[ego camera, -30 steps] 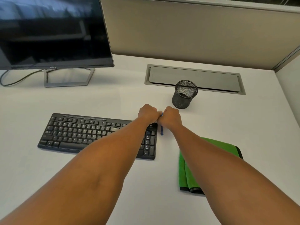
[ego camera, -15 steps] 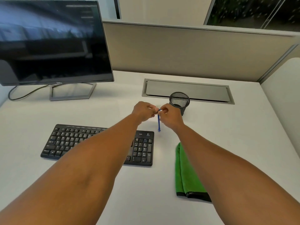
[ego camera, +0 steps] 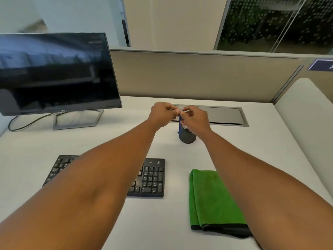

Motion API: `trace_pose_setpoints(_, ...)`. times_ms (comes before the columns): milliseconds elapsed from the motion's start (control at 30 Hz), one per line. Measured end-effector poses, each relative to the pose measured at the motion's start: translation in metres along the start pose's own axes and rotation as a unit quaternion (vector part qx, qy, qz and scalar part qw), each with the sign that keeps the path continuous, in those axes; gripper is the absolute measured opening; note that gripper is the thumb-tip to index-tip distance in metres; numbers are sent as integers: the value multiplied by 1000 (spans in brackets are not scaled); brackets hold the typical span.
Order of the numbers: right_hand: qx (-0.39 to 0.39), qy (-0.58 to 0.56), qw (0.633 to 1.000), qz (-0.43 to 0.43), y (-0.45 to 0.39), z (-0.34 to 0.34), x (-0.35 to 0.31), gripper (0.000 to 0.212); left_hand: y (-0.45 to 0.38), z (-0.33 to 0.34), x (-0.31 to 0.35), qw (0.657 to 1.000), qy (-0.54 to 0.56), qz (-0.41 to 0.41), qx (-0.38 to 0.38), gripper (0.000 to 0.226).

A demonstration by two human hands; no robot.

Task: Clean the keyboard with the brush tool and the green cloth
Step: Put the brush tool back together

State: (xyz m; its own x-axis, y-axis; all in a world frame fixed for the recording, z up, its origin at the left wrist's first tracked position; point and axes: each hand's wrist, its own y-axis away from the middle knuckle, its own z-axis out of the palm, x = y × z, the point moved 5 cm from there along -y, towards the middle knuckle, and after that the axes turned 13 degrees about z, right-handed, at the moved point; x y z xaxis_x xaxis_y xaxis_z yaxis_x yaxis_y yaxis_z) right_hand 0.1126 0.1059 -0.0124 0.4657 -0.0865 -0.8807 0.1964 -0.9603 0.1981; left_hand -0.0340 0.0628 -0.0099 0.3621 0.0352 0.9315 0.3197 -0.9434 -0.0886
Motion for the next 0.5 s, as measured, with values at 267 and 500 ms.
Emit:
trace_pose_setpoints(267, 37, 18, 998, -37, -28, -28, -12, 9, -32, 20, 24, 999, 20, 33, -3, 7)
trace_pose_setpoints(500, 51, 124, 989, -55, -40, -34, 3, 12, -38, 41, 8, 999, -28, 25, -18, 9)
